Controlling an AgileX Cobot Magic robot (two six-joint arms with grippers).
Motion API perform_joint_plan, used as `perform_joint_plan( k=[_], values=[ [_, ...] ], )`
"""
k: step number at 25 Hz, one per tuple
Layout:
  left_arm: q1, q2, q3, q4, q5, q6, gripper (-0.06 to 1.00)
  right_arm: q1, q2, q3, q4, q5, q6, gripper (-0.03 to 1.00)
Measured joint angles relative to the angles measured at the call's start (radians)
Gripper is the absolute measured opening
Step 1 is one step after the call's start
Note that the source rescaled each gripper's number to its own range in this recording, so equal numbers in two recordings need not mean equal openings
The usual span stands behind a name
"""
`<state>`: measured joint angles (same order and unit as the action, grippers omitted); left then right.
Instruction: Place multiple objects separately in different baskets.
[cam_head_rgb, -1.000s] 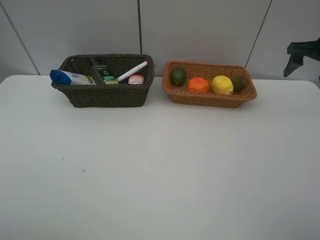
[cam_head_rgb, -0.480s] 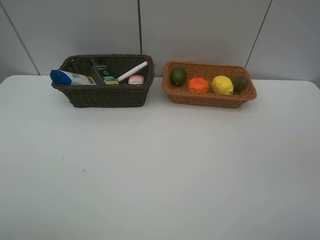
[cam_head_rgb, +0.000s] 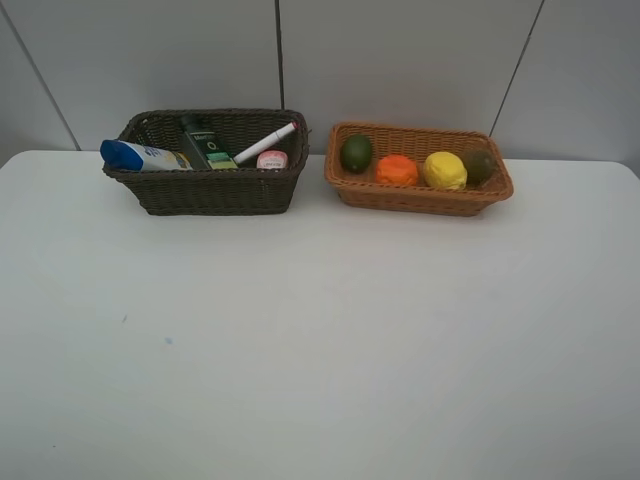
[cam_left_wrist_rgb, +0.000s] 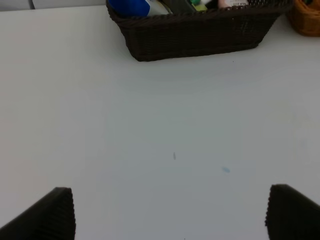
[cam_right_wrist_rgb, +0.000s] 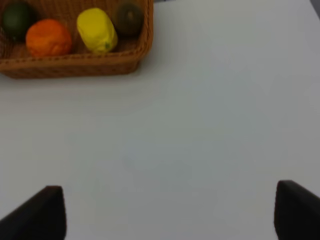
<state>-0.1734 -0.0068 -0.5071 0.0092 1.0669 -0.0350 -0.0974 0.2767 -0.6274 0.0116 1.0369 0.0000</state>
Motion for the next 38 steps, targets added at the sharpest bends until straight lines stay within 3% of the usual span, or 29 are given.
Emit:
perform_joint_plan(
  k=[11, 18, 22, 38],
  values=[
    [0.0, 0.0, 0.0, 0.0, 0.0, 0.0, 1.0, 0.0, -0.277, 0.0, 0.003, 0.015, -0.009, 0.98],
    [0.0, 0.0, 0.0, 0.0, 0.0, 0.0, 1.0, 0.0, -0.279, 0.019, 0.052, 0.015, -0.044, 0.98],
    [0.0, 0.0, 0.0, 0.0, 0.0, 0.0, 1.0, 0.0, -0.279, 0.096, 0.053, 0.033, -0.057, 0.98],
    [0.0, 0.0, 0.0, 0.0, 0.0, 0.0, 1.0, 0.0, -0.28, 0.099, 0.044, 0.034, -0.057, 0.98]
  ],
)
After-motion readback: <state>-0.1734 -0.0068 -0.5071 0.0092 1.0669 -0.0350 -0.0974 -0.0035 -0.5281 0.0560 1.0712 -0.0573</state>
